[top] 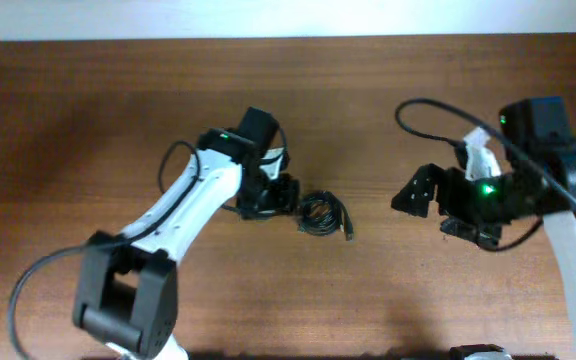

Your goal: Untangle cables

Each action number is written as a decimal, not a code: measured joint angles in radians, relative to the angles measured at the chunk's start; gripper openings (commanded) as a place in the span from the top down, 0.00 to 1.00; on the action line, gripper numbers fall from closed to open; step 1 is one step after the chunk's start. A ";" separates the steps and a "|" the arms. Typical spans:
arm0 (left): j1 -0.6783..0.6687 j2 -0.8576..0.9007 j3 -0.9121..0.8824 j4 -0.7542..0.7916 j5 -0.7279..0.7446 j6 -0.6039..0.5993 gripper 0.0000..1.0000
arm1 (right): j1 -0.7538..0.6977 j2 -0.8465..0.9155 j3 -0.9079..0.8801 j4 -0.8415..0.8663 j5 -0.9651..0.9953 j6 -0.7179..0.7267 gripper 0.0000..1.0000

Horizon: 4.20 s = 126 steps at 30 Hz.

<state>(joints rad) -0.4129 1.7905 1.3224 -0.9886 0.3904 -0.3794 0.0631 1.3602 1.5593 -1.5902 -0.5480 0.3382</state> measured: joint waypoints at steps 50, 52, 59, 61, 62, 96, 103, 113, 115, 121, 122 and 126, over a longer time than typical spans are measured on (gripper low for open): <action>-0.090 0.230 0.576 -0.440 -0.243 -0.062 0.24 | 0.205 0.117 -0.006 0.254 0.103 0.070 0.02; -0.086 0.230 0.576 -0.441 -0.276 -0.062 0.11 | 0.205 0.117 -0.006 0.247 0.104 0.072 0.02; 0.068 0.230 0.576 -0.501 -0.294 -0.077 0.01 | 0.216 0.116 -0.037 0.237 0.106 0.072 0.02; 0.071 0.230 0.576 -0.550 -0.311 -0.078 0.01 | 0.259 0.117 -0.095 0.241 0.106 0.073 0.02; 0.068 0.230 0.576 -0.563 -0.328 -0.077 0.01 | 0.274 0.117 -0.107 0.241 0.106 0.072 0.02; 0.183 0.238 0.502 -0.464 -0.342 -0.111 0.01 | 0.330 0.192 -0.186 0.588 0.282 0.129 0.01; 0.201 0.242 0.500 -0.401 -0.347 -0.112 0.01 | 0.330 0.372 -0.187 0.657 0.210 0.108 0.56; 0.199 0.245 0.500 -0.401 -0.349 -0.112 0.01 | 0.330 0.397 -0.186 0.904 0.330 0.114 0.23; 0.199 0.245 0.500 -0.401 -0.349 -0.112 0.01 | 0.330 0.421 -0.185 0.906 0.365 0.130 0.32; 0.199 0.245 0.500 -0.400 -0.349 -0.112 0.01 | 0.335 0.596 -0.185 0.914 0.341 0.219 0.47; 0.199 0.245 0.500 -0.400 -0.349 -0.112 0.01 | 0.336 0.612 -0.185 0.916 0.335 0.223 0.48; 0.199 0.245 0.500 -0.400 -0.349 -0.112 0.01 | 0.345 0.627 -0.185 0.922 0.310 0.231 0.48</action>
<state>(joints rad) -0.2138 2.0350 1.8229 -1.3884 0.0410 -0.4911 0.4080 1.9869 1.3743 -0.6682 -0.2379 0.5690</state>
